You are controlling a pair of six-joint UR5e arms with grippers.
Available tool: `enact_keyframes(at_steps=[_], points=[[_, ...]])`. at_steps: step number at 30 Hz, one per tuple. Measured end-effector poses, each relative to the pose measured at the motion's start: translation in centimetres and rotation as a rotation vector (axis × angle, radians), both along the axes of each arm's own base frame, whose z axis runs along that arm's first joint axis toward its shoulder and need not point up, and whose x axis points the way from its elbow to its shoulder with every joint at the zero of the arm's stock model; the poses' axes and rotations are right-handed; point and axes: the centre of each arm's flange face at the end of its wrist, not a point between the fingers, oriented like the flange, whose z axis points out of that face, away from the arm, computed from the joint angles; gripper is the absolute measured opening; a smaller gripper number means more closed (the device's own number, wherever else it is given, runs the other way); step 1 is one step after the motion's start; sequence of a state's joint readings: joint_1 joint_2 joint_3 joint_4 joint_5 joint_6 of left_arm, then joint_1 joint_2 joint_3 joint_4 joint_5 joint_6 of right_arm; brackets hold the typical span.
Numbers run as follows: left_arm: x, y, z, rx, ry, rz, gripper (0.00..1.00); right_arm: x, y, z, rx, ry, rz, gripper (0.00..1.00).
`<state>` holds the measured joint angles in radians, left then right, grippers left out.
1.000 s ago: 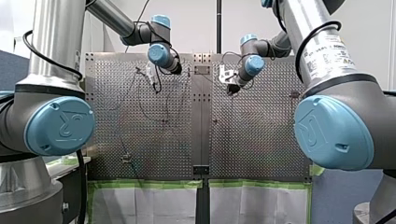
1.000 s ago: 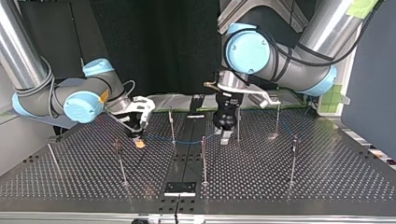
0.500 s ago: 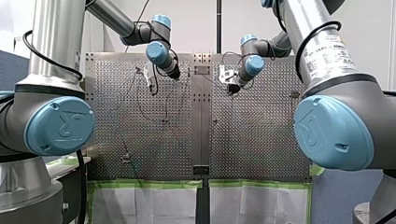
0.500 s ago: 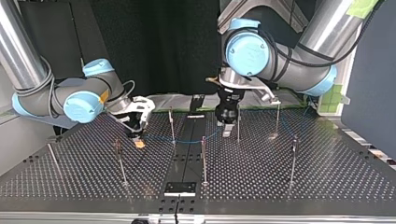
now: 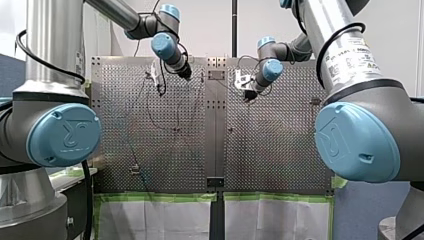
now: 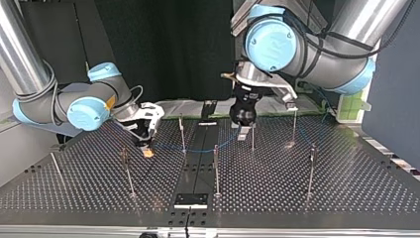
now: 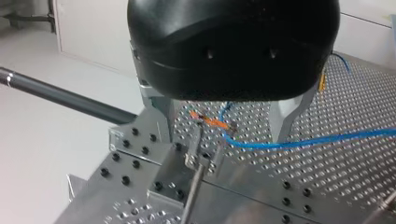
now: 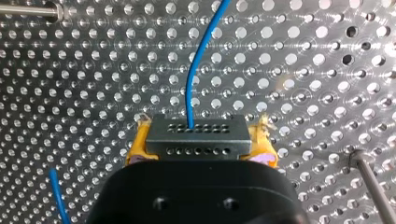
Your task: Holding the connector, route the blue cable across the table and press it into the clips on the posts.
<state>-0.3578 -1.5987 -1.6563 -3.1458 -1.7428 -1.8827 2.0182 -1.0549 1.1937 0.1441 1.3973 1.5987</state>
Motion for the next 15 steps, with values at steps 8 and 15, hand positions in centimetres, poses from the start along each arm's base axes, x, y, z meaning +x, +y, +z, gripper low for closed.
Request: enact_keyframes(at_steps=[8,15], points=[[-0.7,-1.6,0.5,0.028,-0.036,-0.034,1.00,-0.6,-0.5,0.0,0.001,0.000,-0.011,0.00],[-0.1,-4.6,0.8,0.071,-0.092,-0.040,1.00,-1.1,-0.9,0.0,-0.001,0.001,-0.021,0.00]])
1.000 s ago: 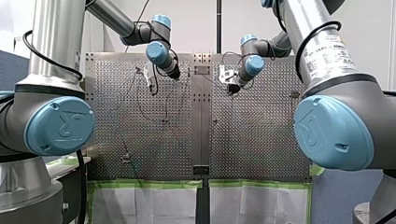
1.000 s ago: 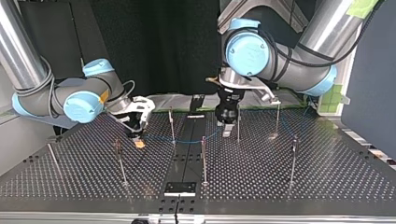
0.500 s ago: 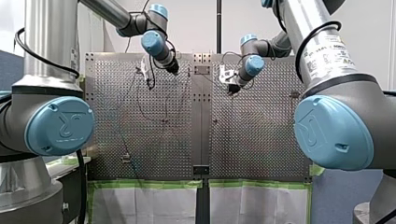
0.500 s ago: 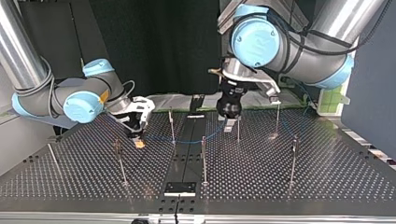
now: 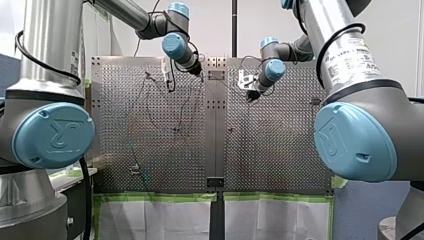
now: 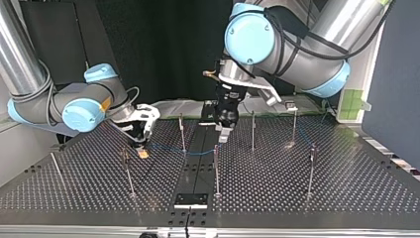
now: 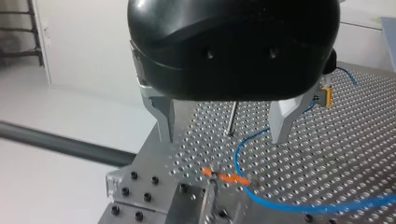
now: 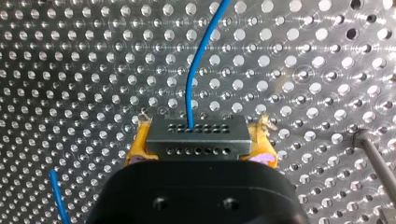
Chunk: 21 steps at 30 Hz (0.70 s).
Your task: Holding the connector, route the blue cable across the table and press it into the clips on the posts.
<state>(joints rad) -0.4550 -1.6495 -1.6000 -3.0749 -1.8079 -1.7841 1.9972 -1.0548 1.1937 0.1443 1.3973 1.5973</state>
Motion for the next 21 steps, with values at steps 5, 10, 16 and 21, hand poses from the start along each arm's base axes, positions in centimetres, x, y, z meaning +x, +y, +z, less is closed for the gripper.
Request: enact_keyframes(at_steps=[5,10,16,21], points=[[0.6,-2.3,0.2,0.025,-0.043,-0.001,1.00,-0.1,-0.1,0.0,-0.002,0.003,-0.001,0.00],[1.0,-4.8,0.3,0.045,-0.088,0.000,1.00,-0.2,-0.1,0.0,-0.004,0.007,-0.001,0.00],[1.2,-7.8,-0.5,0.075,-0.125,0.002,1.00,-0.2,-0.1,0.0,-0.006,0.009,-0.001,0.00],[1.0,-10.0,-1.6,0.102,-0.144,0.003,1.00,-0.2,-0.1,0.0,-0.006,0.009,-0.001,0.00]])
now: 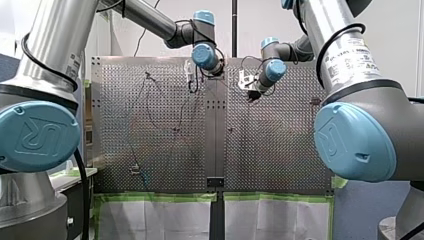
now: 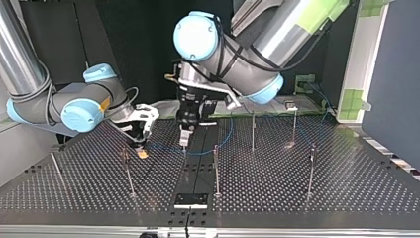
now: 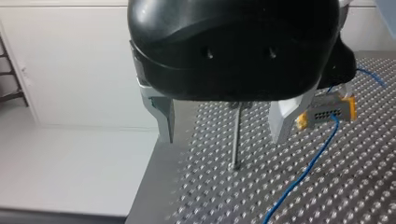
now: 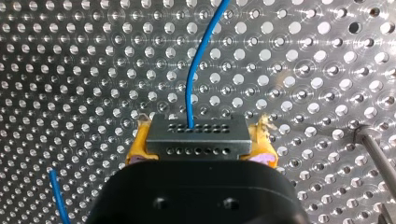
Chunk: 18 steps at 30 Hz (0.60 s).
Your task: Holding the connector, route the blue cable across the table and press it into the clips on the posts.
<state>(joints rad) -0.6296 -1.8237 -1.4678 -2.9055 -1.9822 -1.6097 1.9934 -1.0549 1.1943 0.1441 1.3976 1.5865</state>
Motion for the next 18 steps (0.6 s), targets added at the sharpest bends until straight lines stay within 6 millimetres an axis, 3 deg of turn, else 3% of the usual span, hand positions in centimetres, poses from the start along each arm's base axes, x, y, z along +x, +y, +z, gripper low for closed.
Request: enact_keyframes(at_steps=[9,18], points=[[-1.4,-4.2,-3.7,0.072,-0.014,0.006,1.00,0.0,0.0,0.0,0.000,0.000,0.000,0.00],[-4.7,-7.1,-3.9,0.116,-0.058,0.015,1.00,-0.4,-0.3,0.0,-0.001,0.000,-0.007,0.00]])
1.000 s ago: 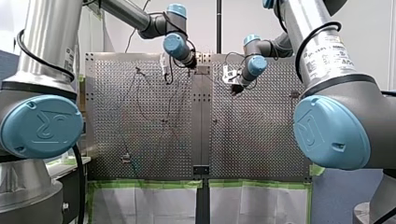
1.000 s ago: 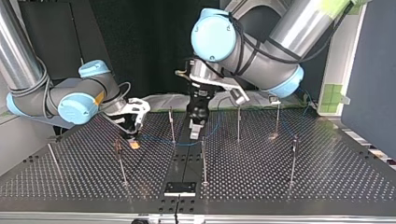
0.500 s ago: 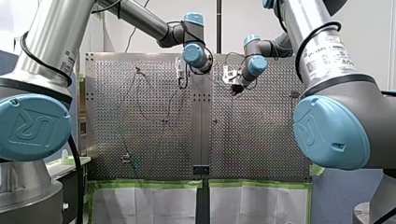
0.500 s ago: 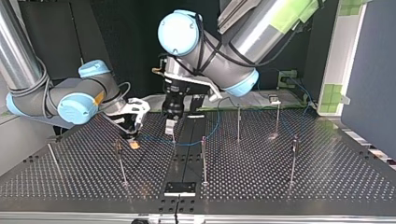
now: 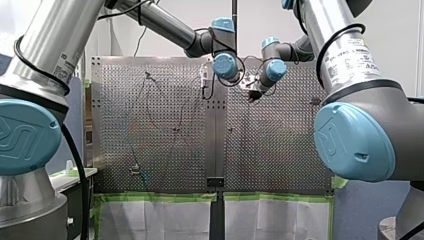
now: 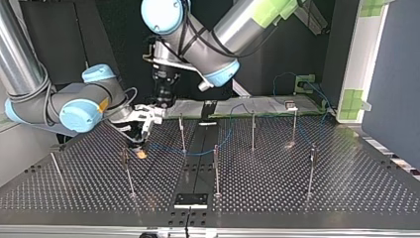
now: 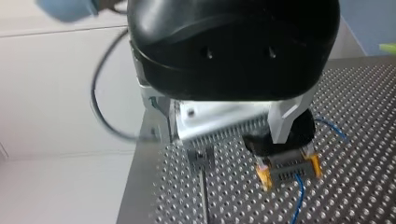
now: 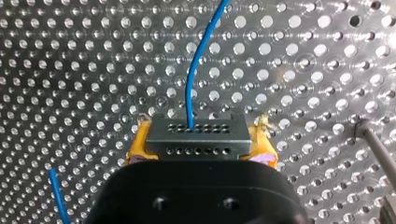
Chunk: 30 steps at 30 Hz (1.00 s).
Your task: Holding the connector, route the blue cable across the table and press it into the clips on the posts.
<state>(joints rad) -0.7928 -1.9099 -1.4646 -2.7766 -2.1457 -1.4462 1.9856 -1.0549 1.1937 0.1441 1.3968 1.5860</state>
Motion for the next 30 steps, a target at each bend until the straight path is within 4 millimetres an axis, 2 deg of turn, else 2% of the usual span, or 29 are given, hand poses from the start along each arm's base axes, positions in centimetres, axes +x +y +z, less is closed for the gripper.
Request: enact_keyframes(at_steps=[4,15,30], points=[[-0.5,-0.2,0.1,0.026,-0.011,0.029,1.00,-0.2,-0.2,0.0,0.000,0.000,-0.004,0.00],[1.3,0.9,-0.7,0.097,-0.022,0.152,1.00,-0.3,-0.2,0.0,0.000,0.001,-0.006,0.00],[6.4,0.4,-1.9,0.087,-0.025,0.327,1.00,-0.3,-0.2,0.0,0.000,0.001,-0.006,0.00]])
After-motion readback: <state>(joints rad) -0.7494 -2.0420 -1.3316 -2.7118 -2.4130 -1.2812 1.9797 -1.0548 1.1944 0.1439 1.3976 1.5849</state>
